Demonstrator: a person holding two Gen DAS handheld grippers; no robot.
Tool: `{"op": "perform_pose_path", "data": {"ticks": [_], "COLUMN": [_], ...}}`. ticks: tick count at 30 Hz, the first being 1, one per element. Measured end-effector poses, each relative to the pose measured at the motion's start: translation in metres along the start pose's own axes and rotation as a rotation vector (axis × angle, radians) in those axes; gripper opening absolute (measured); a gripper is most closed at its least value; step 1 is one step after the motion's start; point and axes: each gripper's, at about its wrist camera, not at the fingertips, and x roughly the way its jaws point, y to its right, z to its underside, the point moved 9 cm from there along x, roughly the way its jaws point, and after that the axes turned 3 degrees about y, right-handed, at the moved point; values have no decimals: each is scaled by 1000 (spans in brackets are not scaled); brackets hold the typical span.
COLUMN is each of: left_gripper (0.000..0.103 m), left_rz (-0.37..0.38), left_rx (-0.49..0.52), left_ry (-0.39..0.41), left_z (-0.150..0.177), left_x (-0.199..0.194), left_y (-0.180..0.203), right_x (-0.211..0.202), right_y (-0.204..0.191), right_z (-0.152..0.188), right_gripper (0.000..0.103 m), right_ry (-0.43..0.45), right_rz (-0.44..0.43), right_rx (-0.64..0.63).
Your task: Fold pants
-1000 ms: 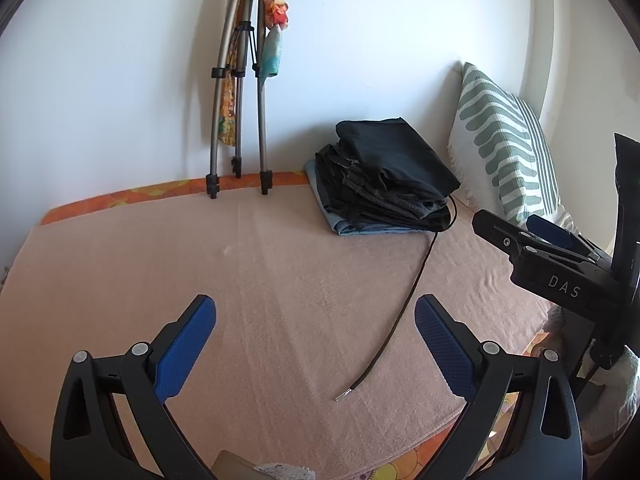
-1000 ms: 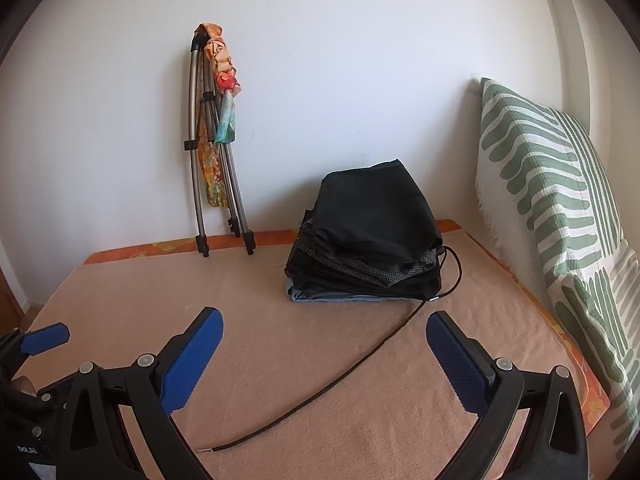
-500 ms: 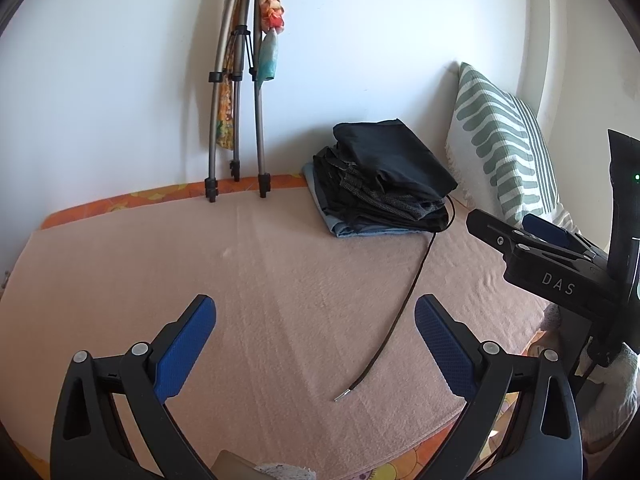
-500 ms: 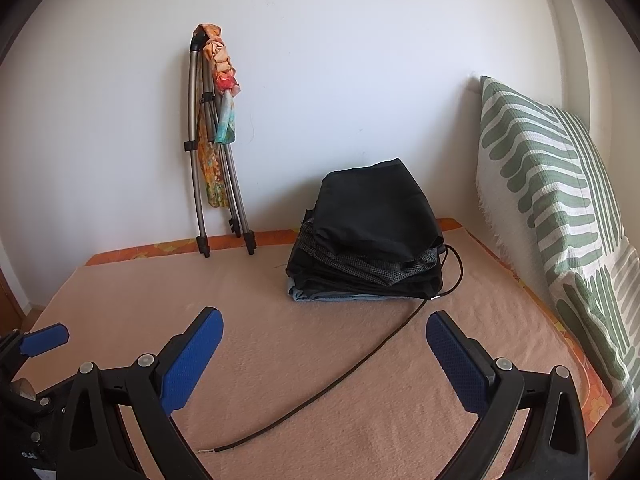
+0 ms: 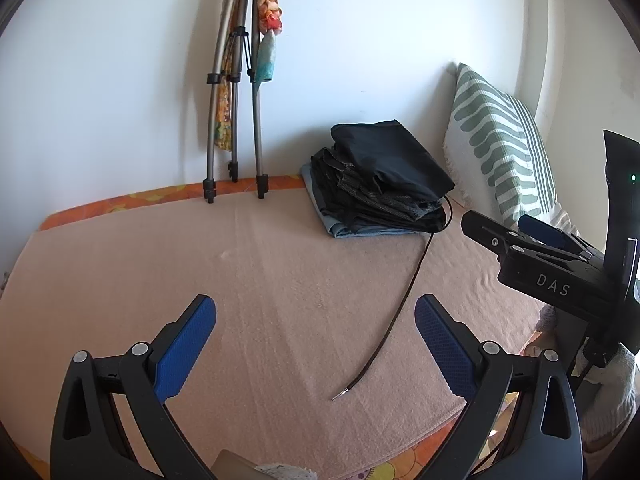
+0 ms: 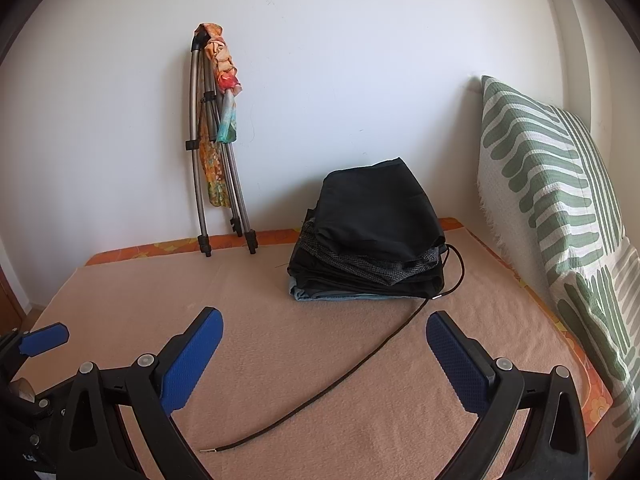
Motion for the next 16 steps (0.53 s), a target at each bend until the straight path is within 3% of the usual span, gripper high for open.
{"op": "perform_pose_path", "data": {"ticks": [16], "left_gripper": [100], "left_rz": [-40], "left_rx": [24], "left_ry": [19], "left_z": [2], "left_x": [-1], "left_y": [2], "right_x": [2], "right_y": [-5], "right_z": [3], "right_gripper": [103], "right_ry": [-11], "right_rz": [-6], "right_rx": [-12]}}
